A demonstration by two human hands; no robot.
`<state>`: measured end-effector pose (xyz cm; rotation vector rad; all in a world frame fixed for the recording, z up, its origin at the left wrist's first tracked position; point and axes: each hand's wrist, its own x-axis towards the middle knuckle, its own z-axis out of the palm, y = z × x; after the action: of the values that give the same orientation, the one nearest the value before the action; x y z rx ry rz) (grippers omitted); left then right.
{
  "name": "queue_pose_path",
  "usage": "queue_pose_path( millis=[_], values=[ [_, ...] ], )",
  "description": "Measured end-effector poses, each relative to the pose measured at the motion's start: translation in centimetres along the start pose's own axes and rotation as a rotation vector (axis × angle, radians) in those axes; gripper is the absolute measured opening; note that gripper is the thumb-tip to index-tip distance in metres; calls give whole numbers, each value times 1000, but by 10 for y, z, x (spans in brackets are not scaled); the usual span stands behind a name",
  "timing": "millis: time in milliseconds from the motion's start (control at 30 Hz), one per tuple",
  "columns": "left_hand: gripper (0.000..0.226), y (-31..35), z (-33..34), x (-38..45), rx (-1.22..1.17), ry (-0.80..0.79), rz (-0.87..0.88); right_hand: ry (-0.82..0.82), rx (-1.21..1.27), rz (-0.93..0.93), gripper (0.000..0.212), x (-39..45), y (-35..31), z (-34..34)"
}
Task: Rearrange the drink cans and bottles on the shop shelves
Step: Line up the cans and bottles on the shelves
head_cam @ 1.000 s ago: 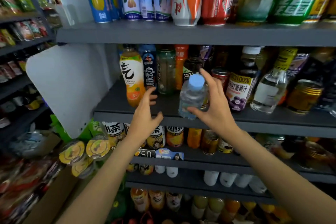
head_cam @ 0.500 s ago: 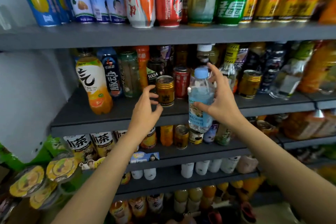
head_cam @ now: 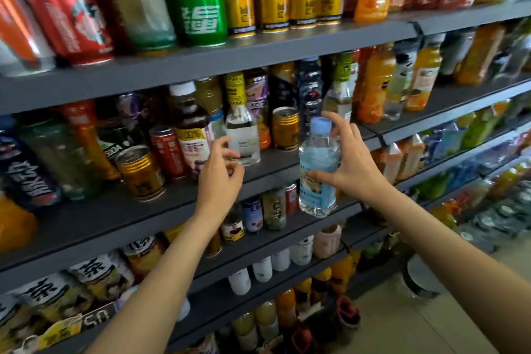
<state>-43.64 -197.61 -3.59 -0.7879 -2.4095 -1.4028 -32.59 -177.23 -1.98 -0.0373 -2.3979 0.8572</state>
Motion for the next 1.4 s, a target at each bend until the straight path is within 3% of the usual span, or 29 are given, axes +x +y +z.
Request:
queue_pose_path(
  millis=[167,433,667,767,1067,1267,1400],
  values=[
    [44,80,121,23,-26,-105,76,88,-61,64,105,-19,93,-103],
    [59,248,355,46,21,-344,229,333,-174,220,103,-32,250,-321],
    [51,369,483,114,-54,-227,398,634,-178,289,91,-11,354,-462],
    [48,407,534,149,-83,-177,483,638,-182,259,88,14,399,-502],
    [47,504,688,275,-113,-105,594,454,-253,107,83,108,540,-615],
    [50,564,792,338,-69,-116,625,601,-193,109,79,170,639,-699],
    [51,604,867,373,-20,-22,680,721,-169,84,71,216,712,-766]
  ],
)
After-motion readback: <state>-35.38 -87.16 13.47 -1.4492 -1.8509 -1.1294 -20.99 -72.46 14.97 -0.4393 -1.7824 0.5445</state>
